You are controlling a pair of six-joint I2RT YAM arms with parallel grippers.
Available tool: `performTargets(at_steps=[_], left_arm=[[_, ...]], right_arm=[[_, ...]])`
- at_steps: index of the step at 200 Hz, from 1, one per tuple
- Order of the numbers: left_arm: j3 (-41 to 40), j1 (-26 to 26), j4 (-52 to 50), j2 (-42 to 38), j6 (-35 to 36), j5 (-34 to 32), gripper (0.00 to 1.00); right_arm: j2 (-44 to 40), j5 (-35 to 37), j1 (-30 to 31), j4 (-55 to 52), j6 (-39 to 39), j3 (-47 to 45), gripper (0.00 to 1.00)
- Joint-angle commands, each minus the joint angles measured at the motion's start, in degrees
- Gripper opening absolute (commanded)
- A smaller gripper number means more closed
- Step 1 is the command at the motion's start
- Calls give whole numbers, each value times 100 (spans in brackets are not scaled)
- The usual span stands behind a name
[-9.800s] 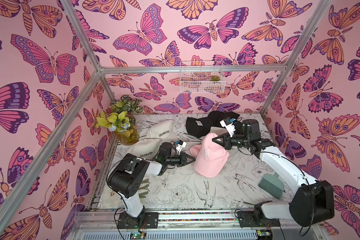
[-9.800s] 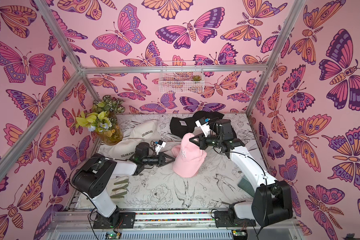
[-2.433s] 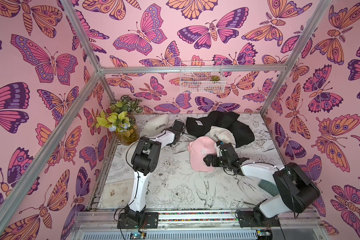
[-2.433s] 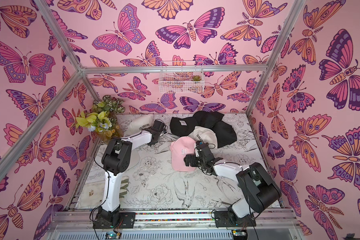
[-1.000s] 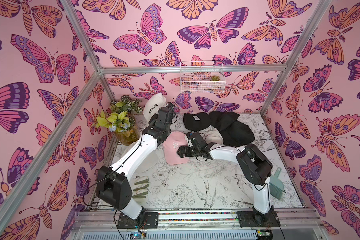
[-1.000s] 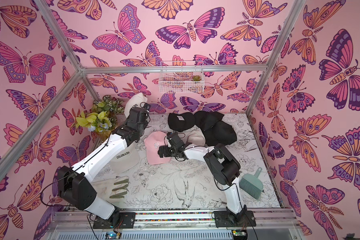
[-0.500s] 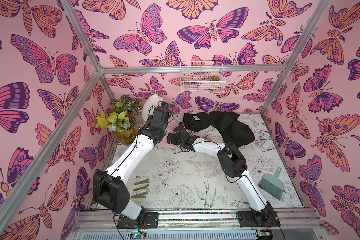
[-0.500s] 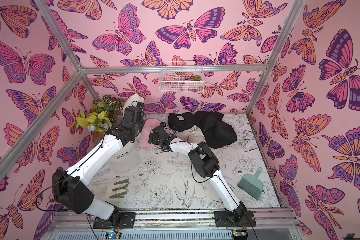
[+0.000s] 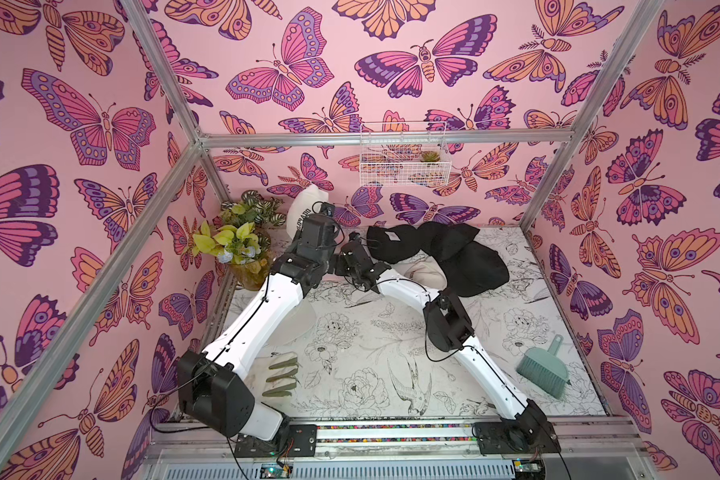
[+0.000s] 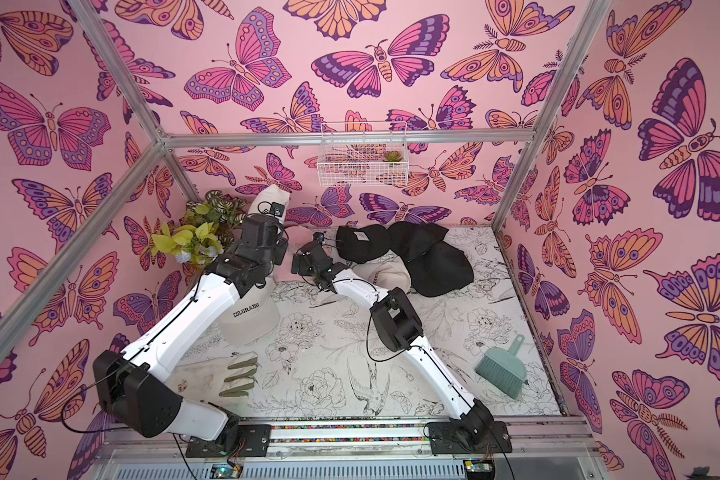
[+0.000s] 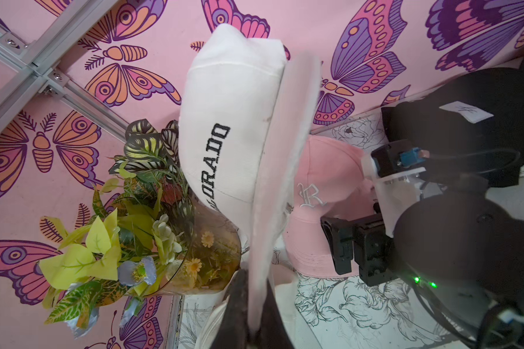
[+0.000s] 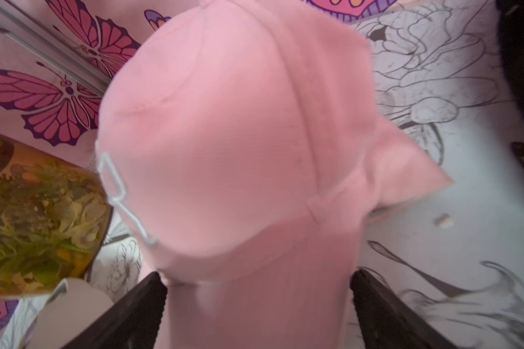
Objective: Stack the baseball caps by color
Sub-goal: Pick up the baseball cap from the center of the board, then place the baseball cap at the center of the board.
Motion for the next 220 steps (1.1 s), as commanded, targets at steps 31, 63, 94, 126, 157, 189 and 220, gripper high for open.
performTargets(at_steps=[31,63,94,126,157,189,220], left_arm=[[-139,-459,4,-207,490,149,0],[-290,-821,7,-115,854,203,0],[-534,-1116,14,-140,985,519,0],[-969,-1611,36,-293,1331,1020,0],[-1170,-1914,39,-209,1508,854,0],[-1261,-2226,84,-90,1782,786,0],[-1390,-2389,296,-51,2057,749,0]], right_arm=[[-2450,-550,-275,1536,-568,-2871,99],[-3547,-443,-388,1525,-332,-4708,99],[-3903,-441,-473,1019,-100,-5447,99],[-4063,-405,-647,652,113,-5911,99],[-4387,9,-912,38,-37,-6310,99],[-4955,642,-1365,-427,-131,-6814,99],[-5724,-49,-1779,-241,-428,-7199,99]])
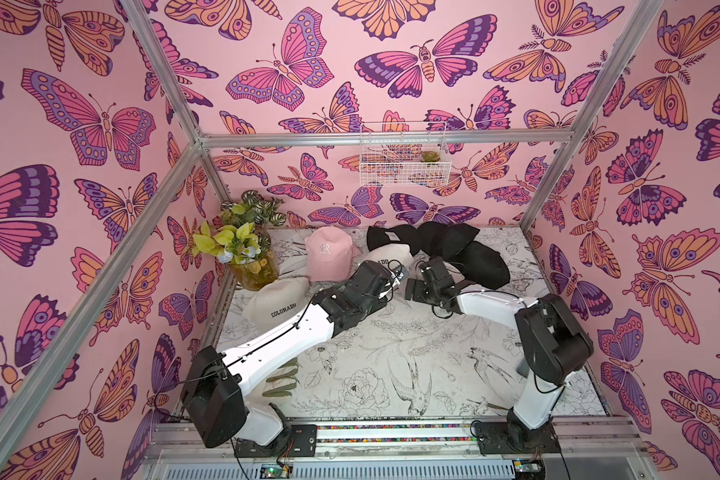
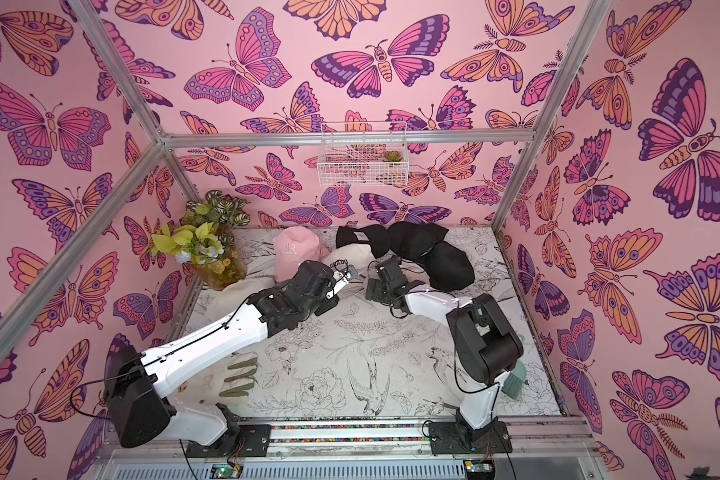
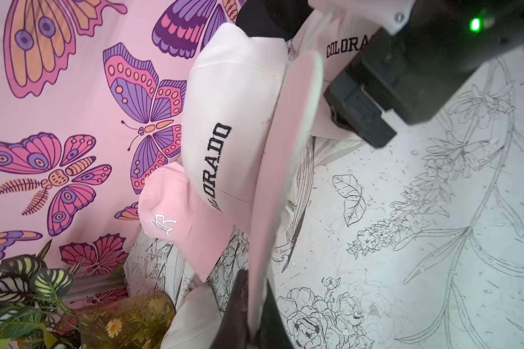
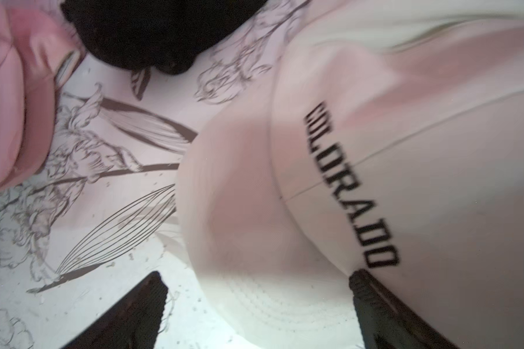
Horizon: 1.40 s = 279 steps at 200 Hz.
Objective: Stack the baseball caps by color
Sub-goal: Place the baseball cap at the center of the board.
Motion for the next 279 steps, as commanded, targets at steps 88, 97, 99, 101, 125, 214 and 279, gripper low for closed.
performTargets(at_steps=[88,97,99,101,125,214,279], left_arm=[[-907,-393,1753,408,1028,-354,0],[-996,-407,1864,409,1225,-257,0],[-1035,-411,1898,403,1292,-226,0],[-1091,-418,1940,397,1366,-179,0],[-1857,-470,3358,157,2213,94,0],[-2805,-519,5480,-233,3636,511,0],[-3131,-635,6945,43,4106,632,0]], right_arm=[[-1803,-3914,-1737,253,338,-282,99],[-1739,-4267,-1742,224,324,-189,99],[-1719,-4328,-1745,198,317,-161,99],[-1699,-4370,-1744,156,307,-129,99],[-1553,-4478,-1755,-620,-91,319,99],[-1106,-4616,-1825,-2254,-1067,1069,99],[-1221,-4754,-1834,-1928,-1056,999,99]])
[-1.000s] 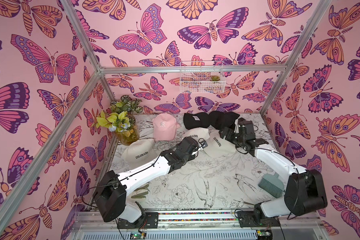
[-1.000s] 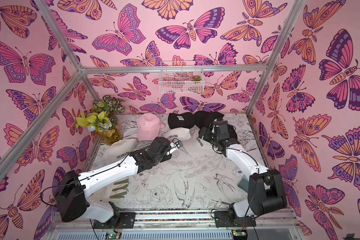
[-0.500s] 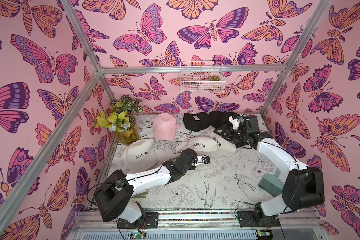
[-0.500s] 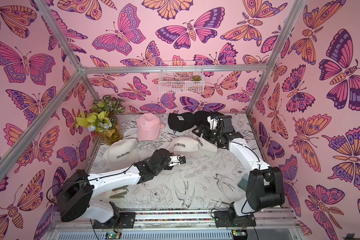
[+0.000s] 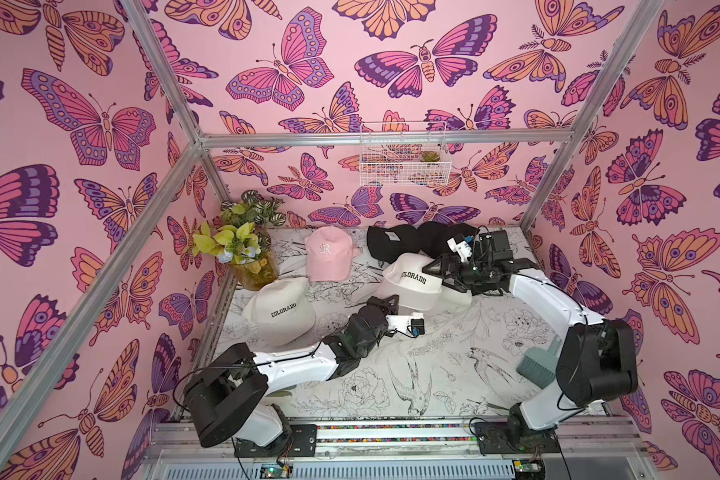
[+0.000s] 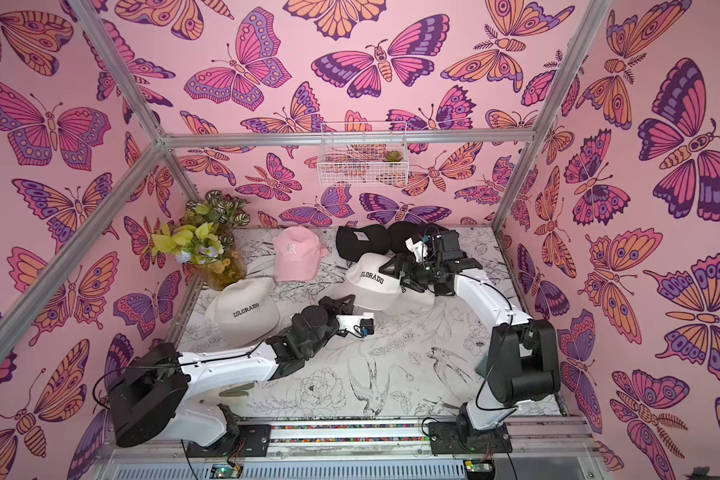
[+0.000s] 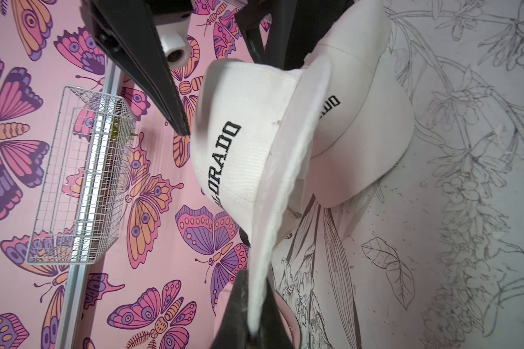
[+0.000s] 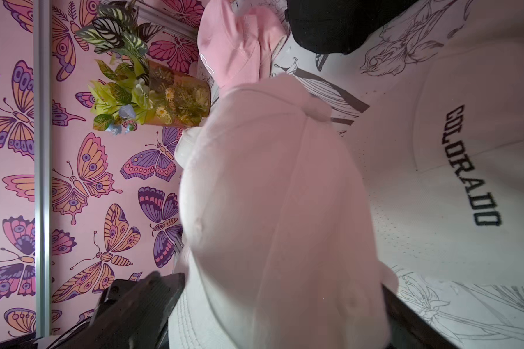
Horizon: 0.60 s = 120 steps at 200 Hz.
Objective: Stack the baseball caps by color
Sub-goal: Place the baseball cap at the center of the board.
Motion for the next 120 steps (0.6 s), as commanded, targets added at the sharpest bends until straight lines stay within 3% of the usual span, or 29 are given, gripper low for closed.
performTargets(at_steps=[1,16,38,49,75,103,120], left_arm=[[-99,-38,928,0,102,186,0],[-117,-31,920,-22,26,274,0],[-156,-37,902,4,-25,294,0],[-178,-33,911,36,-31,318,0],[-112,-65,902,123,-87,397,0],[-22,-76,955,174,-145,533,0],[5,-76,944,218,-123,608,0]], right_arm=[[-310,819,-27,-372,-400,151,99],[-474,1898,-87,-614,-511,222,99],[-671,2463,-346,-446,-420,116,99],[-704,2018,-490,-170,-419,25,99],[-516,127,-500,-43,-452,204,99],[-262,2,-501,-353,-485,295,99],[-181,-515,-477,-59,-213,195,99]])
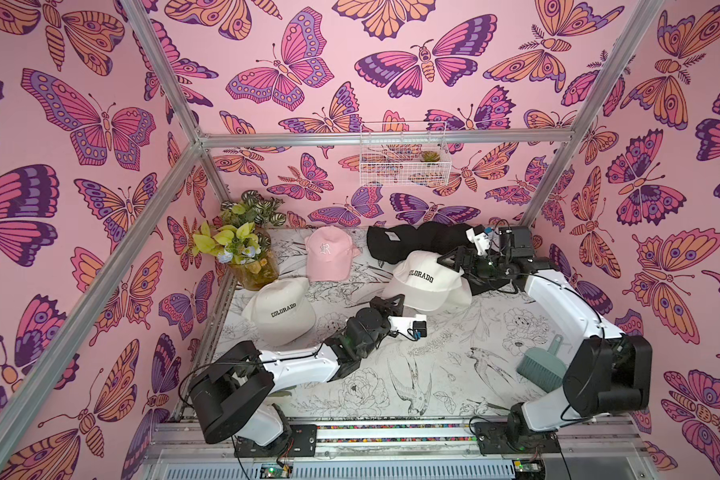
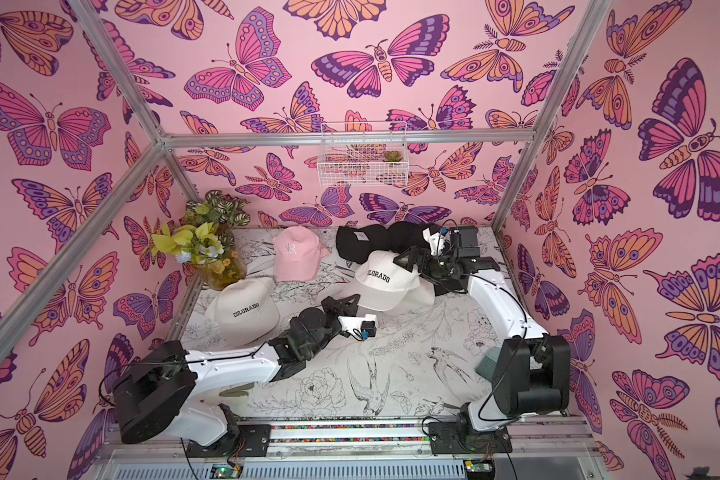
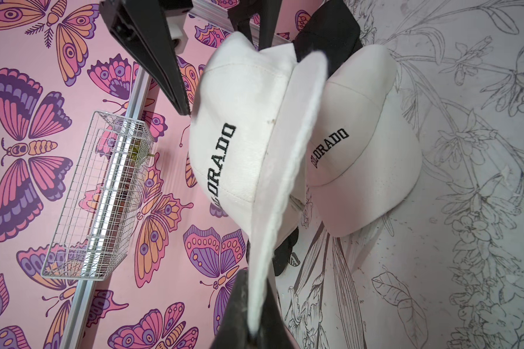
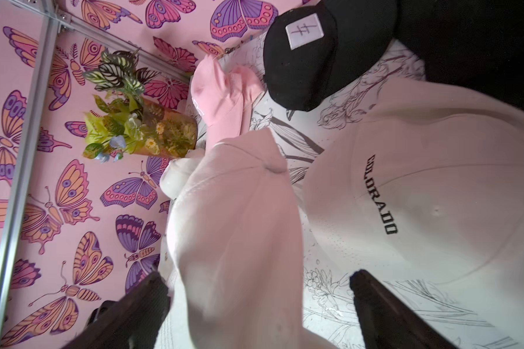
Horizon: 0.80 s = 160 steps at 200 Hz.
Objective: Stack the baseball caps by color
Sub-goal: Place the baseball cap at the center of the board.
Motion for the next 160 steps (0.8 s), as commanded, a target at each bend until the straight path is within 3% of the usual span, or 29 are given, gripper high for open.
performTargets(at_steps=[1,35,59,109,160], left_arm=[[104,-39,324,72,-97,211,0],[120,-51,336,317,15,122,0],[52,-44,575,489,188,18,0],[-24,-2,931,750,477,-170,0],[-41,-5,852,885,520,-121,0]], right_arm=[[162,-842,31,128,144,51,99],[156,-1362,147,455,316,41,98],[154,-1439,148,538,326,34,81],[20,-1793,155,181,-10,61,61],[-347,-1682,155,-162,-309,6,48]])
